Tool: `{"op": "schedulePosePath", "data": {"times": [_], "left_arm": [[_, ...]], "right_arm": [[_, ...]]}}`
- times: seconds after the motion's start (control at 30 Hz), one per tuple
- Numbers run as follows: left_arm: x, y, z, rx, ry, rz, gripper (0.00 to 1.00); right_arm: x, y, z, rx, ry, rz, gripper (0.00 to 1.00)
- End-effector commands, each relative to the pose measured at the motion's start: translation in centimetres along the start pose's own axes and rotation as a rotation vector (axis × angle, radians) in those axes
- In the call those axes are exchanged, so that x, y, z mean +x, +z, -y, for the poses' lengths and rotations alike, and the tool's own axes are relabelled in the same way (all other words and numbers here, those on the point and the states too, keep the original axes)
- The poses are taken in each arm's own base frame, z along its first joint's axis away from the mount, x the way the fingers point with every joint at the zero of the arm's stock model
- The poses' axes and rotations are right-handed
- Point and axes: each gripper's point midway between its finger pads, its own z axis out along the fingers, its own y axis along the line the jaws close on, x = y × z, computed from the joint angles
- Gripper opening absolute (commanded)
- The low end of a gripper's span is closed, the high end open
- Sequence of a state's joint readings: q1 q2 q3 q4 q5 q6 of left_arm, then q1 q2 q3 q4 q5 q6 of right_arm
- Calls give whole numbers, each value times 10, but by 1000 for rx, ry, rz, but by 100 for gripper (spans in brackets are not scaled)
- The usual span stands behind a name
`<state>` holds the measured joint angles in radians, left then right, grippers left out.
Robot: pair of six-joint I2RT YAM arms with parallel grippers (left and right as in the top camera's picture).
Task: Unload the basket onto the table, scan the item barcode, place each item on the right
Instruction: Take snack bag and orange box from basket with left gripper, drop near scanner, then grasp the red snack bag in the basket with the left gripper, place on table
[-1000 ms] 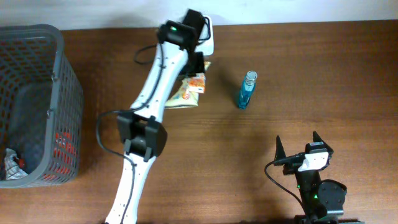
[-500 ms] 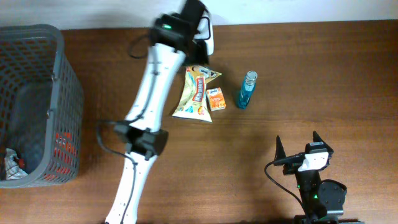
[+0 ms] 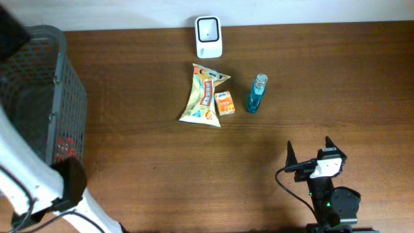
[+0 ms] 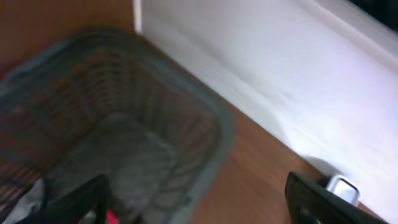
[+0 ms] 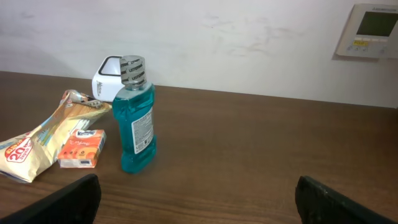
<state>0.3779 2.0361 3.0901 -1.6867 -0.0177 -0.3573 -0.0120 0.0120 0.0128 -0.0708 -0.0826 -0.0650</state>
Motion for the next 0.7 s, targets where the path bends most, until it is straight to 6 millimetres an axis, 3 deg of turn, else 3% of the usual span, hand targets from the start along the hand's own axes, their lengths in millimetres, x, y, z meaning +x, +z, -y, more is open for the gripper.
{"op": "schedulePosePath", "data": {"times": [0.0, 0.07, 0.2, 0.3, 0.4, 0.53, 0.67], "left_arm": [[11, 31, -51, -127, -53, -113, 91], [28, 54, -84, -207, -98, -218, 95], [93, 93, -164, -377, -223, -508, 94], [140, 103, -195, -432, -293, -684, 90], [195, 129, -191, -270, -237, -874, 88], [233, 144, -189, -255, -185, -963, 89], [279, 147, -195, -290, -145, -1078, 89]], "right_arm": [[3, 0, -1, -1, -6, -4, 98], [3, 0, -1, -1, -6, -4, 98], [3, 0, -1, -1, -6, -4, 98], [3, 0, -1, -1, -6, -4, 98], [3, 0, -1, -1, -6, -4, 98], [3, 0, -1, -1, -6, -4, 98], [3, 0, -1, -1, -6, -4, 98]]}}
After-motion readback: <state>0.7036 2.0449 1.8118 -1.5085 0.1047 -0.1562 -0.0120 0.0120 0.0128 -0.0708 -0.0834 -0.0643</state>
